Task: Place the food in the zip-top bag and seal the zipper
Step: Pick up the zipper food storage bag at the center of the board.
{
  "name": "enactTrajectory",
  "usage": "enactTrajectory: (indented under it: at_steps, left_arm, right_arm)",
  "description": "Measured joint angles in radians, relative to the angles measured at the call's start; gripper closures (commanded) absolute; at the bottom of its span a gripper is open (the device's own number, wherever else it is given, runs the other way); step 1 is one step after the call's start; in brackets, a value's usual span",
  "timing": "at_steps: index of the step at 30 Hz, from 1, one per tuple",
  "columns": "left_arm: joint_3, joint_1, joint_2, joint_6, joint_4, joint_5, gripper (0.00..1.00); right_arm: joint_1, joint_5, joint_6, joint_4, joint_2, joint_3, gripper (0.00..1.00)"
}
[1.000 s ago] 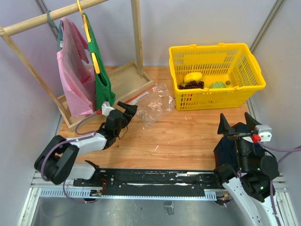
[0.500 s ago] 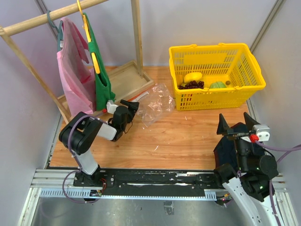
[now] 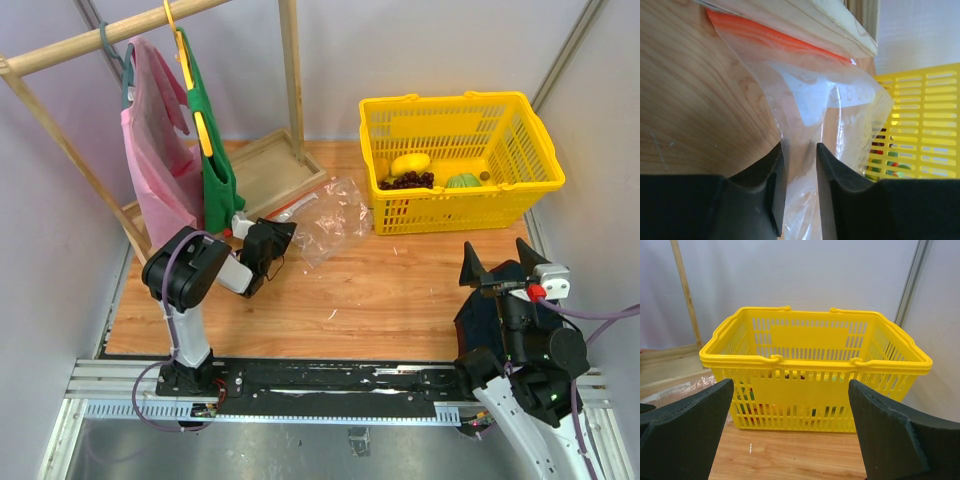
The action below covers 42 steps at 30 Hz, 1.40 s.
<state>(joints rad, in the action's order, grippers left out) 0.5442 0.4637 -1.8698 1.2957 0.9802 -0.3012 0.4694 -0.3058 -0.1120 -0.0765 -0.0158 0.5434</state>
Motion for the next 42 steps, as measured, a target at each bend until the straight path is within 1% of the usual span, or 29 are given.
enactTrajectory:
  at_steps: [2, 3, 5, 6, 11, 16, 20, 24, 29, 32, 36, 42]
  left_arm:
    - [-0.002, -0.003, -0.002, -0.007, 0.015, 0.006, 0.88]
    - [-0.003, -0.003, -0.002, -0.011, 0.025, 0.008, 0.92]
    - [-0.01, -0.003, 0.003, -0.027, 0.037, 0.013, 0.99]
    - [-0.015, -0.003, 0.008, -0.032, 0.036, 0.015, 1.0]
    - [-0.081, -0.003, 0.11, -0.083, 0.025, 0.024, 1.0]
    - [-0.098, -0.003, 0.24, -0.143, -0.059, 0.04, 1.0]
    - [-0.106, -0.003, 0.368, -0.204, -0.167, 0.056, 1.0]
    - [-0.101, 0.0, 0.508, -0.287, -0.322, 0.071, 1.0]
    - [-0.03, 0.012, 0.649, -0.427, -0.549, 0.08, 1.0]
    - [0.034, 0.013, 0.718, -0.516, -0.678, 0.088, 1.0]
    - [0.102, 0.013, 0.771, -0.623, -0.808, 0.111, 1.0]
    - [0.199, 0.015, 0.806, -0.785, -0.986, 0.186, 1.0]
  right_arm:
    - [0.0, 0.0, 0.0, 0.0, -0.001, 0.0, 0.02]
    - [0.0, 0.0, 0.0, 0.001, -0.003, 0.0, 0.02]
    - [0.0, 0.0, 0.005, 0.0, -0.014, 0.002, 0.02]
    - [0.0, 0.0, 0.008, -0.001, -0.024, 0.003, 0.02]
    - [0.0, 0.021, 0.016, -0.011, -0.075, 0.015, 0.02]
    - [0.0, 0.039, 0.015, -0.011, -0.105, 0.023, 0.02]
    - [0.0, 0.103, 0.007, -0.026, -0.154, 0.058, 0.02]
    - [0.0, 0.175, 0.006, -0.067, -0.261, 0.14, 0.02]
    - [0.0, 0.249, 0.023, -0.098, -0.373, 0.198, 0.02]
    - [0.0, 0.254, 0.045, -0.114, -0.414, 0.204, 0.02]
    - [0.0, 0.282, 0.075, -0.122, -0.448, 0.203, 0.02]
    - [0.0, 0.407, 0.094, -0.055, -0.485, 0.17, 0.02]
